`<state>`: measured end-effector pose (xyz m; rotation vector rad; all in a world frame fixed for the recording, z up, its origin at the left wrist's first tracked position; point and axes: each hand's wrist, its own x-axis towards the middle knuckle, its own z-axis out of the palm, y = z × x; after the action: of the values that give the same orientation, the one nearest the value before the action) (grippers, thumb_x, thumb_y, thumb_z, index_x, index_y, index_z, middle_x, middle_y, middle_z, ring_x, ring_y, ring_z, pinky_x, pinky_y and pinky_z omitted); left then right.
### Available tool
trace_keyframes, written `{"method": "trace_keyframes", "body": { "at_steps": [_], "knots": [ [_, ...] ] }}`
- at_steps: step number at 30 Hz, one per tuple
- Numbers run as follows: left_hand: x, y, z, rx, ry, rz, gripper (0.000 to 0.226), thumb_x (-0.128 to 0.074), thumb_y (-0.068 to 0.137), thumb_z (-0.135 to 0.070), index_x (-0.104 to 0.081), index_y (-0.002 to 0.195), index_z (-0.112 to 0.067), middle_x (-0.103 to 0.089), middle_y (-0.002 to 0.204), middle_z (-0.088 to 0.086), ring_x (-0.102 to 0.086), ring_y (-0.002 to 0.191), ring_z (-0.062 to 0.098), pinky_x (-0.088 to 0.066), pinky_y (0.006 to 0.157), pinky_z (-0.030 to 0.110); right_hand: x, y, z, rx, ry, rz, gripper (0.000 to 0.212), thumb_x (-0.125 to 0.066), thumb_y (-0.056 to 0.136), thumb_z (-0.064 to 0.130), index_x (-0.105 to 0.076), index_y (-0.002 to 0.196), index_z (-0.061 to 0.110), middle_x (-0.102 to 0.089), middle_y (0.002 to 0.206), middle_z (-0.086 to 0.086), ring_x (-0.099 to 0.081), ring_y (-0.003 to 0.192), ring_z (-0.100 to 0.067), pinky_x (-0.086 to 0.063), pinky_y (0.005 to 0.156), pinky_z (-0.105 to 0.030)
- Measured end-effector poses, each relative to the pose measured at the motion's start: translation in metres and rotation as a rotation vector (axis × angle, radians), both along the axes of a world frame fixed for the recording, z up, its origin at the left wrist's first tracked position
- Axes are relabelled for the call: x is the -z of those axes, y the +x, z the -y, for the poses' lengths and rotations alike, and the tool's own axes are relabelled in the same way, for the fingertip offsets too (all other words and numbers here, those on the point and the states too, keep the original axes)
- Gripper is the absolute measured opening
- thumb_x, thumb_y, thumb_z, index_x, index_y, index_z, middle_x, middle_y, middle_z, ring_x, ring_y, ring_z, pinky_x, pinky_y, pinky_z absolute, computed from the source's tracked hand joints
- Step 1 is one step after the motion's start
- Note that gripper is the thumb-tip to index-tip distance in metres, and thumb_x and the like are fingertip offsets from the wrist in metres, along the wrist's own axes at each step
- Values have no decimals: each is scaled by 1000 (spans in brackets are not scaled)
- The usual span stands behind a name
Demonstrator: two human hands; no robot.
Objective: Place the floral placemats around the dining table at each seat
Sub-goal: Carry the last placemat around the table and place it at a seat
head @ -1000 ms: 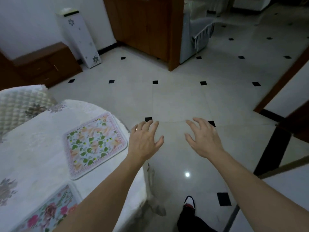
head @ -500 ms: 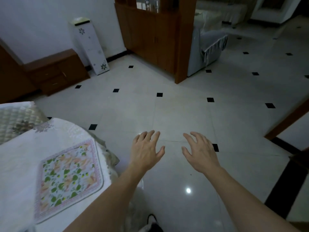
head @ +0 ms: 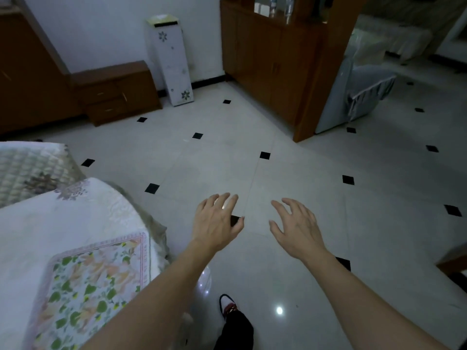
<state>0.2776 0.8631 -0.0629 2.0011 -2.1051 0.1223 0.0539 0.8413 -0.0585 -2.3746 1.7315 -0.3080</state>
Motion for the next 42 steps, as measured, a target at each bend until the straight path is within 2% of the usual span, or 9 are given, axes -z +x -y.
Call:
{"method": "trace_keyframes", "body": {
  "at_steps": [6, 11, 17, 23, 27, 31, 35, 42],
  "knots": [
    [-6, 90, 82, -154, -27, -41, 61, -45, 86, -58, -59, 131, -20, -66, 128, 3, -61, 116, 25, -51, 92, 42, -19, 85, 110, -130, -39, -54, 55, -42, 93, 47, -50, 142, 23, -51, 144, -11, -46, 133, -28, -33, 111, -44],
    [-5, 152, 106, -297, -73, -106, 60, -46, 85, -57, -61, 129, -18, -67, 126, 4, -62, 112, 26, -52, 90, 42, -23, 170, 166, -293, -65, -75, 52, -54, 94, 42, -49, 143, 23, -50, 144, -10, -44, 135, -28, -32, 111, -44],
    [1, 230, 73, -558, -97, -130, 59, -46, 84, -57, -60, 128, -20, -67, 125, 2, -61, 112, 24, -52, 88, 41, -18, 279, 181, -575, -67, -62, 53, -57, 90, 41, -55, 139, 21, -56, 138, -13, -51, 128, -31, -39, 107, -47],
    [16, 289, -16, -961, -107, -140, 60, -47, 83, -56, -64, 127, -19, -67, 125, 2, -62, 112, 27, -52, 87, 42, -9, 397, 150, -948, -53, -71, 52, -61, 89, 39, -56, 137, 20, -56, 137, -14, -53, 126, -33, -41, 104, -49],
    [29, 288, -86, -1282, -79, -201, 62, -45, 83, -59, -62, 130, -23, -66, 129, 1, -61, 117, 26, -51, 92, 43, -2, 462, 107, -1228, -30, -64, 52, -61, 88, 39, -56, 137, 20, -57, 136, -13, -54, 125, -34, -42, 103, -49],
    [41, 262, -137, -1579, -34, -267, 65, -40, 86, -62, -58, 135, -23, -63, 133, 0, -58, 121, 24, -49, 99, 43, 15, 507, 76, -1475, 5, -153, 56, -50, 97, 44, -41, 149, 26, -43, 151, -6, -39, 139, -26, -32, 112, -44],
    [55, 223, -172, -1825, 1, -331, 66, -41, 87, -61, -56, 138, -23, -61, 136, 0, -56, 123, 24, -49, 100, 43, 33, 525, 58, -1631, 61, -253, 58, -43, 99, 47, -33, 153, 26, -36, 155, -4, -34, 142, -25, -31, 112, -43],
    [82, 158, -182, -2157, 11, -532, 60, -62, 86, -59, -56, 135, -25, -56, 135, 1, -57, 114, 29, -53, 87, 42, 67, 528, 62, -1683, 116, -379, 59, -44, 99, 43, -31, 151, 20, -47, 136, -8, -47, 119, -28, -46, 91, -40]
  ]
}}
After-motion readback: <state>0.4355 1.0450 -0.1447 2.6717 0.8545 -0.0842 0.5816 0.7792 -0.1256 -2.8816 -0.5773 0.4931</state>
